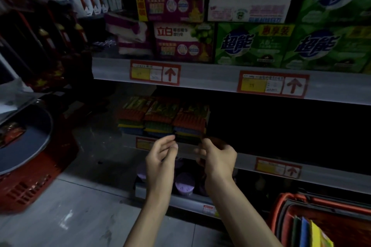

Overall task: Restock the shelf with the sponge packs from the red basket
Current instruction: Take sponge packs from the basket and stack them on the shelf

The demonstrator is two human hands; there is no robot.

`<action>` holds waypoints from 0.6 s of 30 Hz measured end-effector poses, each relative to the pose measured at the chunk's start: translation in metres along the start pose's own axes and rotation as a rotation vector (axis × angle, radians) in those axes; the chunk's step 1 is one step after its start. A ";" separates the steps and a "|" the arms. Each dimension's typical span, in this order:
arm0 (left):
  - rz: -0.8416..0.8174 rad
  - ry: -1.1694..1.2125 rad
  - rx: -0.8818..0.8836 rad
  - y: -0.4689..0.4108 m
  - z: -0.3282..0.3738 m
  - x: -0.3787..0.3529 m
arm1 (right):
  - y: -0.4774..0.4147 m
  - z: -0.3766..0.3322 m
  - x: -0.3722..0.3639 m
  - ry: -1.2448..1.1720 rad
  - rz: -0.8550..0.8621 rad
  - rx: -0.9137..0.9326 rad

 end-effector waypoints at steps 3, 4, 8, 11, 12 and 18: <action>-0.002 0.005 0.006 0.000 -0.002 -0.001 | -0.003 0.004 0.000 -0.004 0.011 -0.033; -0.001 0.007 0.008 -0.001 -0.002 0.000 | -0.004 0.004 -0.001 0.000 0.008 -0.035; 0.010 0.009 0.015 -0.002 -0.003 0.001 | -0.005 0.003 -0.004 0.014 -0.002 -0.047; 0.017 0.009 0.012 -0.002 -0.003 0.002 | -0.008 0.004 -0.004 0.072 0.002 -0.026; 0.018 0.007 0.011 -0.002 -0.003 0.002 | -0.008 0.001 -0.002 0.135 0.016 0.009; 0.012 0.007 0.006 -0.002 -0.001 0.001 | -0.001 -0.026 0.005 0.524 0.067 0.343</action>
Point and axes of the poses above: each hand's wrist, its own y-axis away from the middle knuckle, its own x-axis out of the back of the hand, z = x × y, the point moved 8 cm from there along -y, towards the middle knuckle, and after that the axes turned 13 degrees about y, right-handed, at the moved point
